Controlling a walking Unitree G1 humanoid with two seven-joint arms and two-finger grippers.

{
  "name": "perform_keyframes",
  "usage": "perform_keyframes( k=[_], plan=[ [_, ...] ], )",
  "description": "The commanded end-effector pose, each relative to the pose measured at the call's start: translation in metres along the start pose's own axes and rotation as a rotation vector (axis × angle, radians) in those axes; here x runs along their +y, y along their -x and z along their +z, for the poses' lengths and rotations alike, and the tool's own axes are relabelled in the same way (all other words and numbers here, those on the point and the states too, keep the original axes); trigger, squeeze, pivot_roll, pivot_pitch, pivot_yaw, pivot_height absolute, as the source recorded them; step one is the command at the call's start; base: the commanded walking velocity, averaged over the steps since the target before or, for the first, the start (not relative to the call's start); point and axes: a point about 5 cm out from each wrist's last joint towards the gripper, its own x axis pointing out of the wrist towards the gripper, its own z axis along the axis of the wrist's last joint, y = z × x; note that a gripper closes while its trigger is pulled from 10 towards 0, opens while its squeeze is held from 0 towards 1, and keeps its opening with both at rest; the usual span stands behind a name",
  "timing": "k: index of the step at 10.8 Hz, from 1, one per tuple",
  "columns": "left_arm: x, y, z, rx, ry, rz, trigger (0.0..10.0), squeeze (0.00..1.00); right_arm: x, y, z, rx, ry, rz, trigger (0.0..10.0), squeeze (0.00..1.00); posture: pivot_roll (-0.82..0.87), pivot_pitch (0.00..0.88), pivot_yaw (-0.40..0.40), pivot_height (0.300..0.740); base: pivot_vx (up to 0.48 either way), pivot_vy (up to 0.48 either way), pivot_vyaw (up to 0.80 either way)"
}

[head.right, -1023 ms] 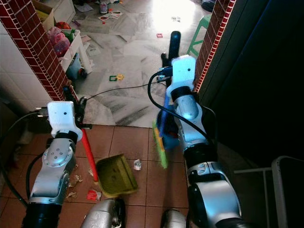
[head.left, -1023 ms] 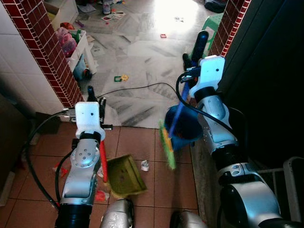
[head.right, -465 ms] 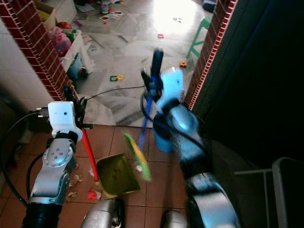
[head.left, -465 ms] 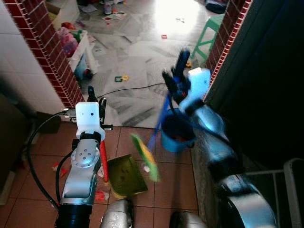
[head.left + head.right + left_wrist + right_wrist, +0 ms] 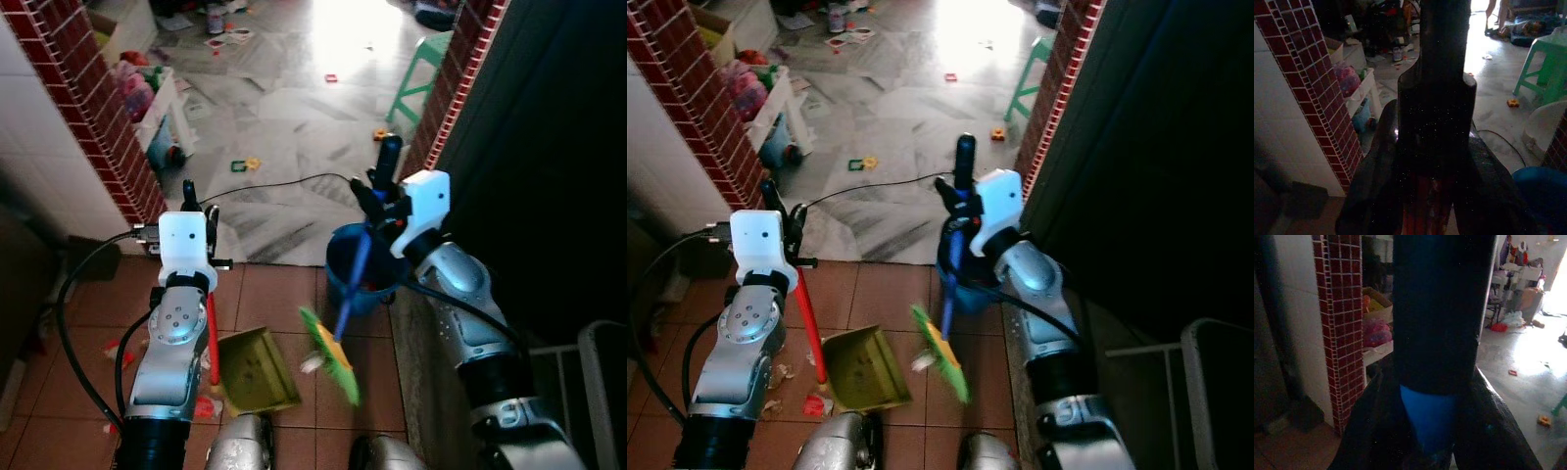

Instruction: Sweep floor

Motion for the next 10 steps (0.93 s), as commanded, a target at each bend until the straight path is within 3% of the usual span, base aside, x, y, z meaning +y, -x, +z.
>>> perform_keyframes(
  k=[1,3,5,7,9,10],
  plan=[
    [0.001,-0.004,0.014,-0.057,-0.023,-0.005,10.0,0.0,0.005,-0.002,0.009,-0.042,0.004,0.009,10.0,0.0,0.02,0.031,0.01,0.74,0.0,0.0,0.0],
    [-0.004,-0.006,0.016,-0.034,-0.022,-0.028,10.0,0.0,0.013,0.001,0.005,-0.005,-0.027,-0.007,10.0,0.0,0.04,0.03,0.036,0.74,0.0,0.0,0.0],
    [-0.009,-0.006,0.02,-0.034,-0.001,-0.066,10.0,0.0,0.005,0.005,0.005,0.041,0.0,-0.031,10.0,0.0,0.02,0.043,0.029,0.74,0.0,0.0,0.0],
    [-0.014,-0.001,0.01,0.004,0.04,-0.112,10.0,0.0,-0.003,0.02,0.004,0.075,0.064,-0.06,10.0,0.0,0.01,0.027,0.039,0.74,0.0,0.0,0.0],
    [-0.017,-0.002,0.009,0.013,0.046,-0.142,10.0,0.0,-0.007,0.029,0.001,0.109,0.101,-0.105,10.0,0.0,0.0,0.008,0.043,0.74,0.0,0.467,0.0],
    [-0.02,-0.004,0.01,0.011,0.056,-0.158,10.0,0.0,-0.007,0.025,0.0,0.097,0.089,-0.175,10.0,0.0,0.0,0.004,0.039,0.74,0.0,0.48,0.0]
  ],
)
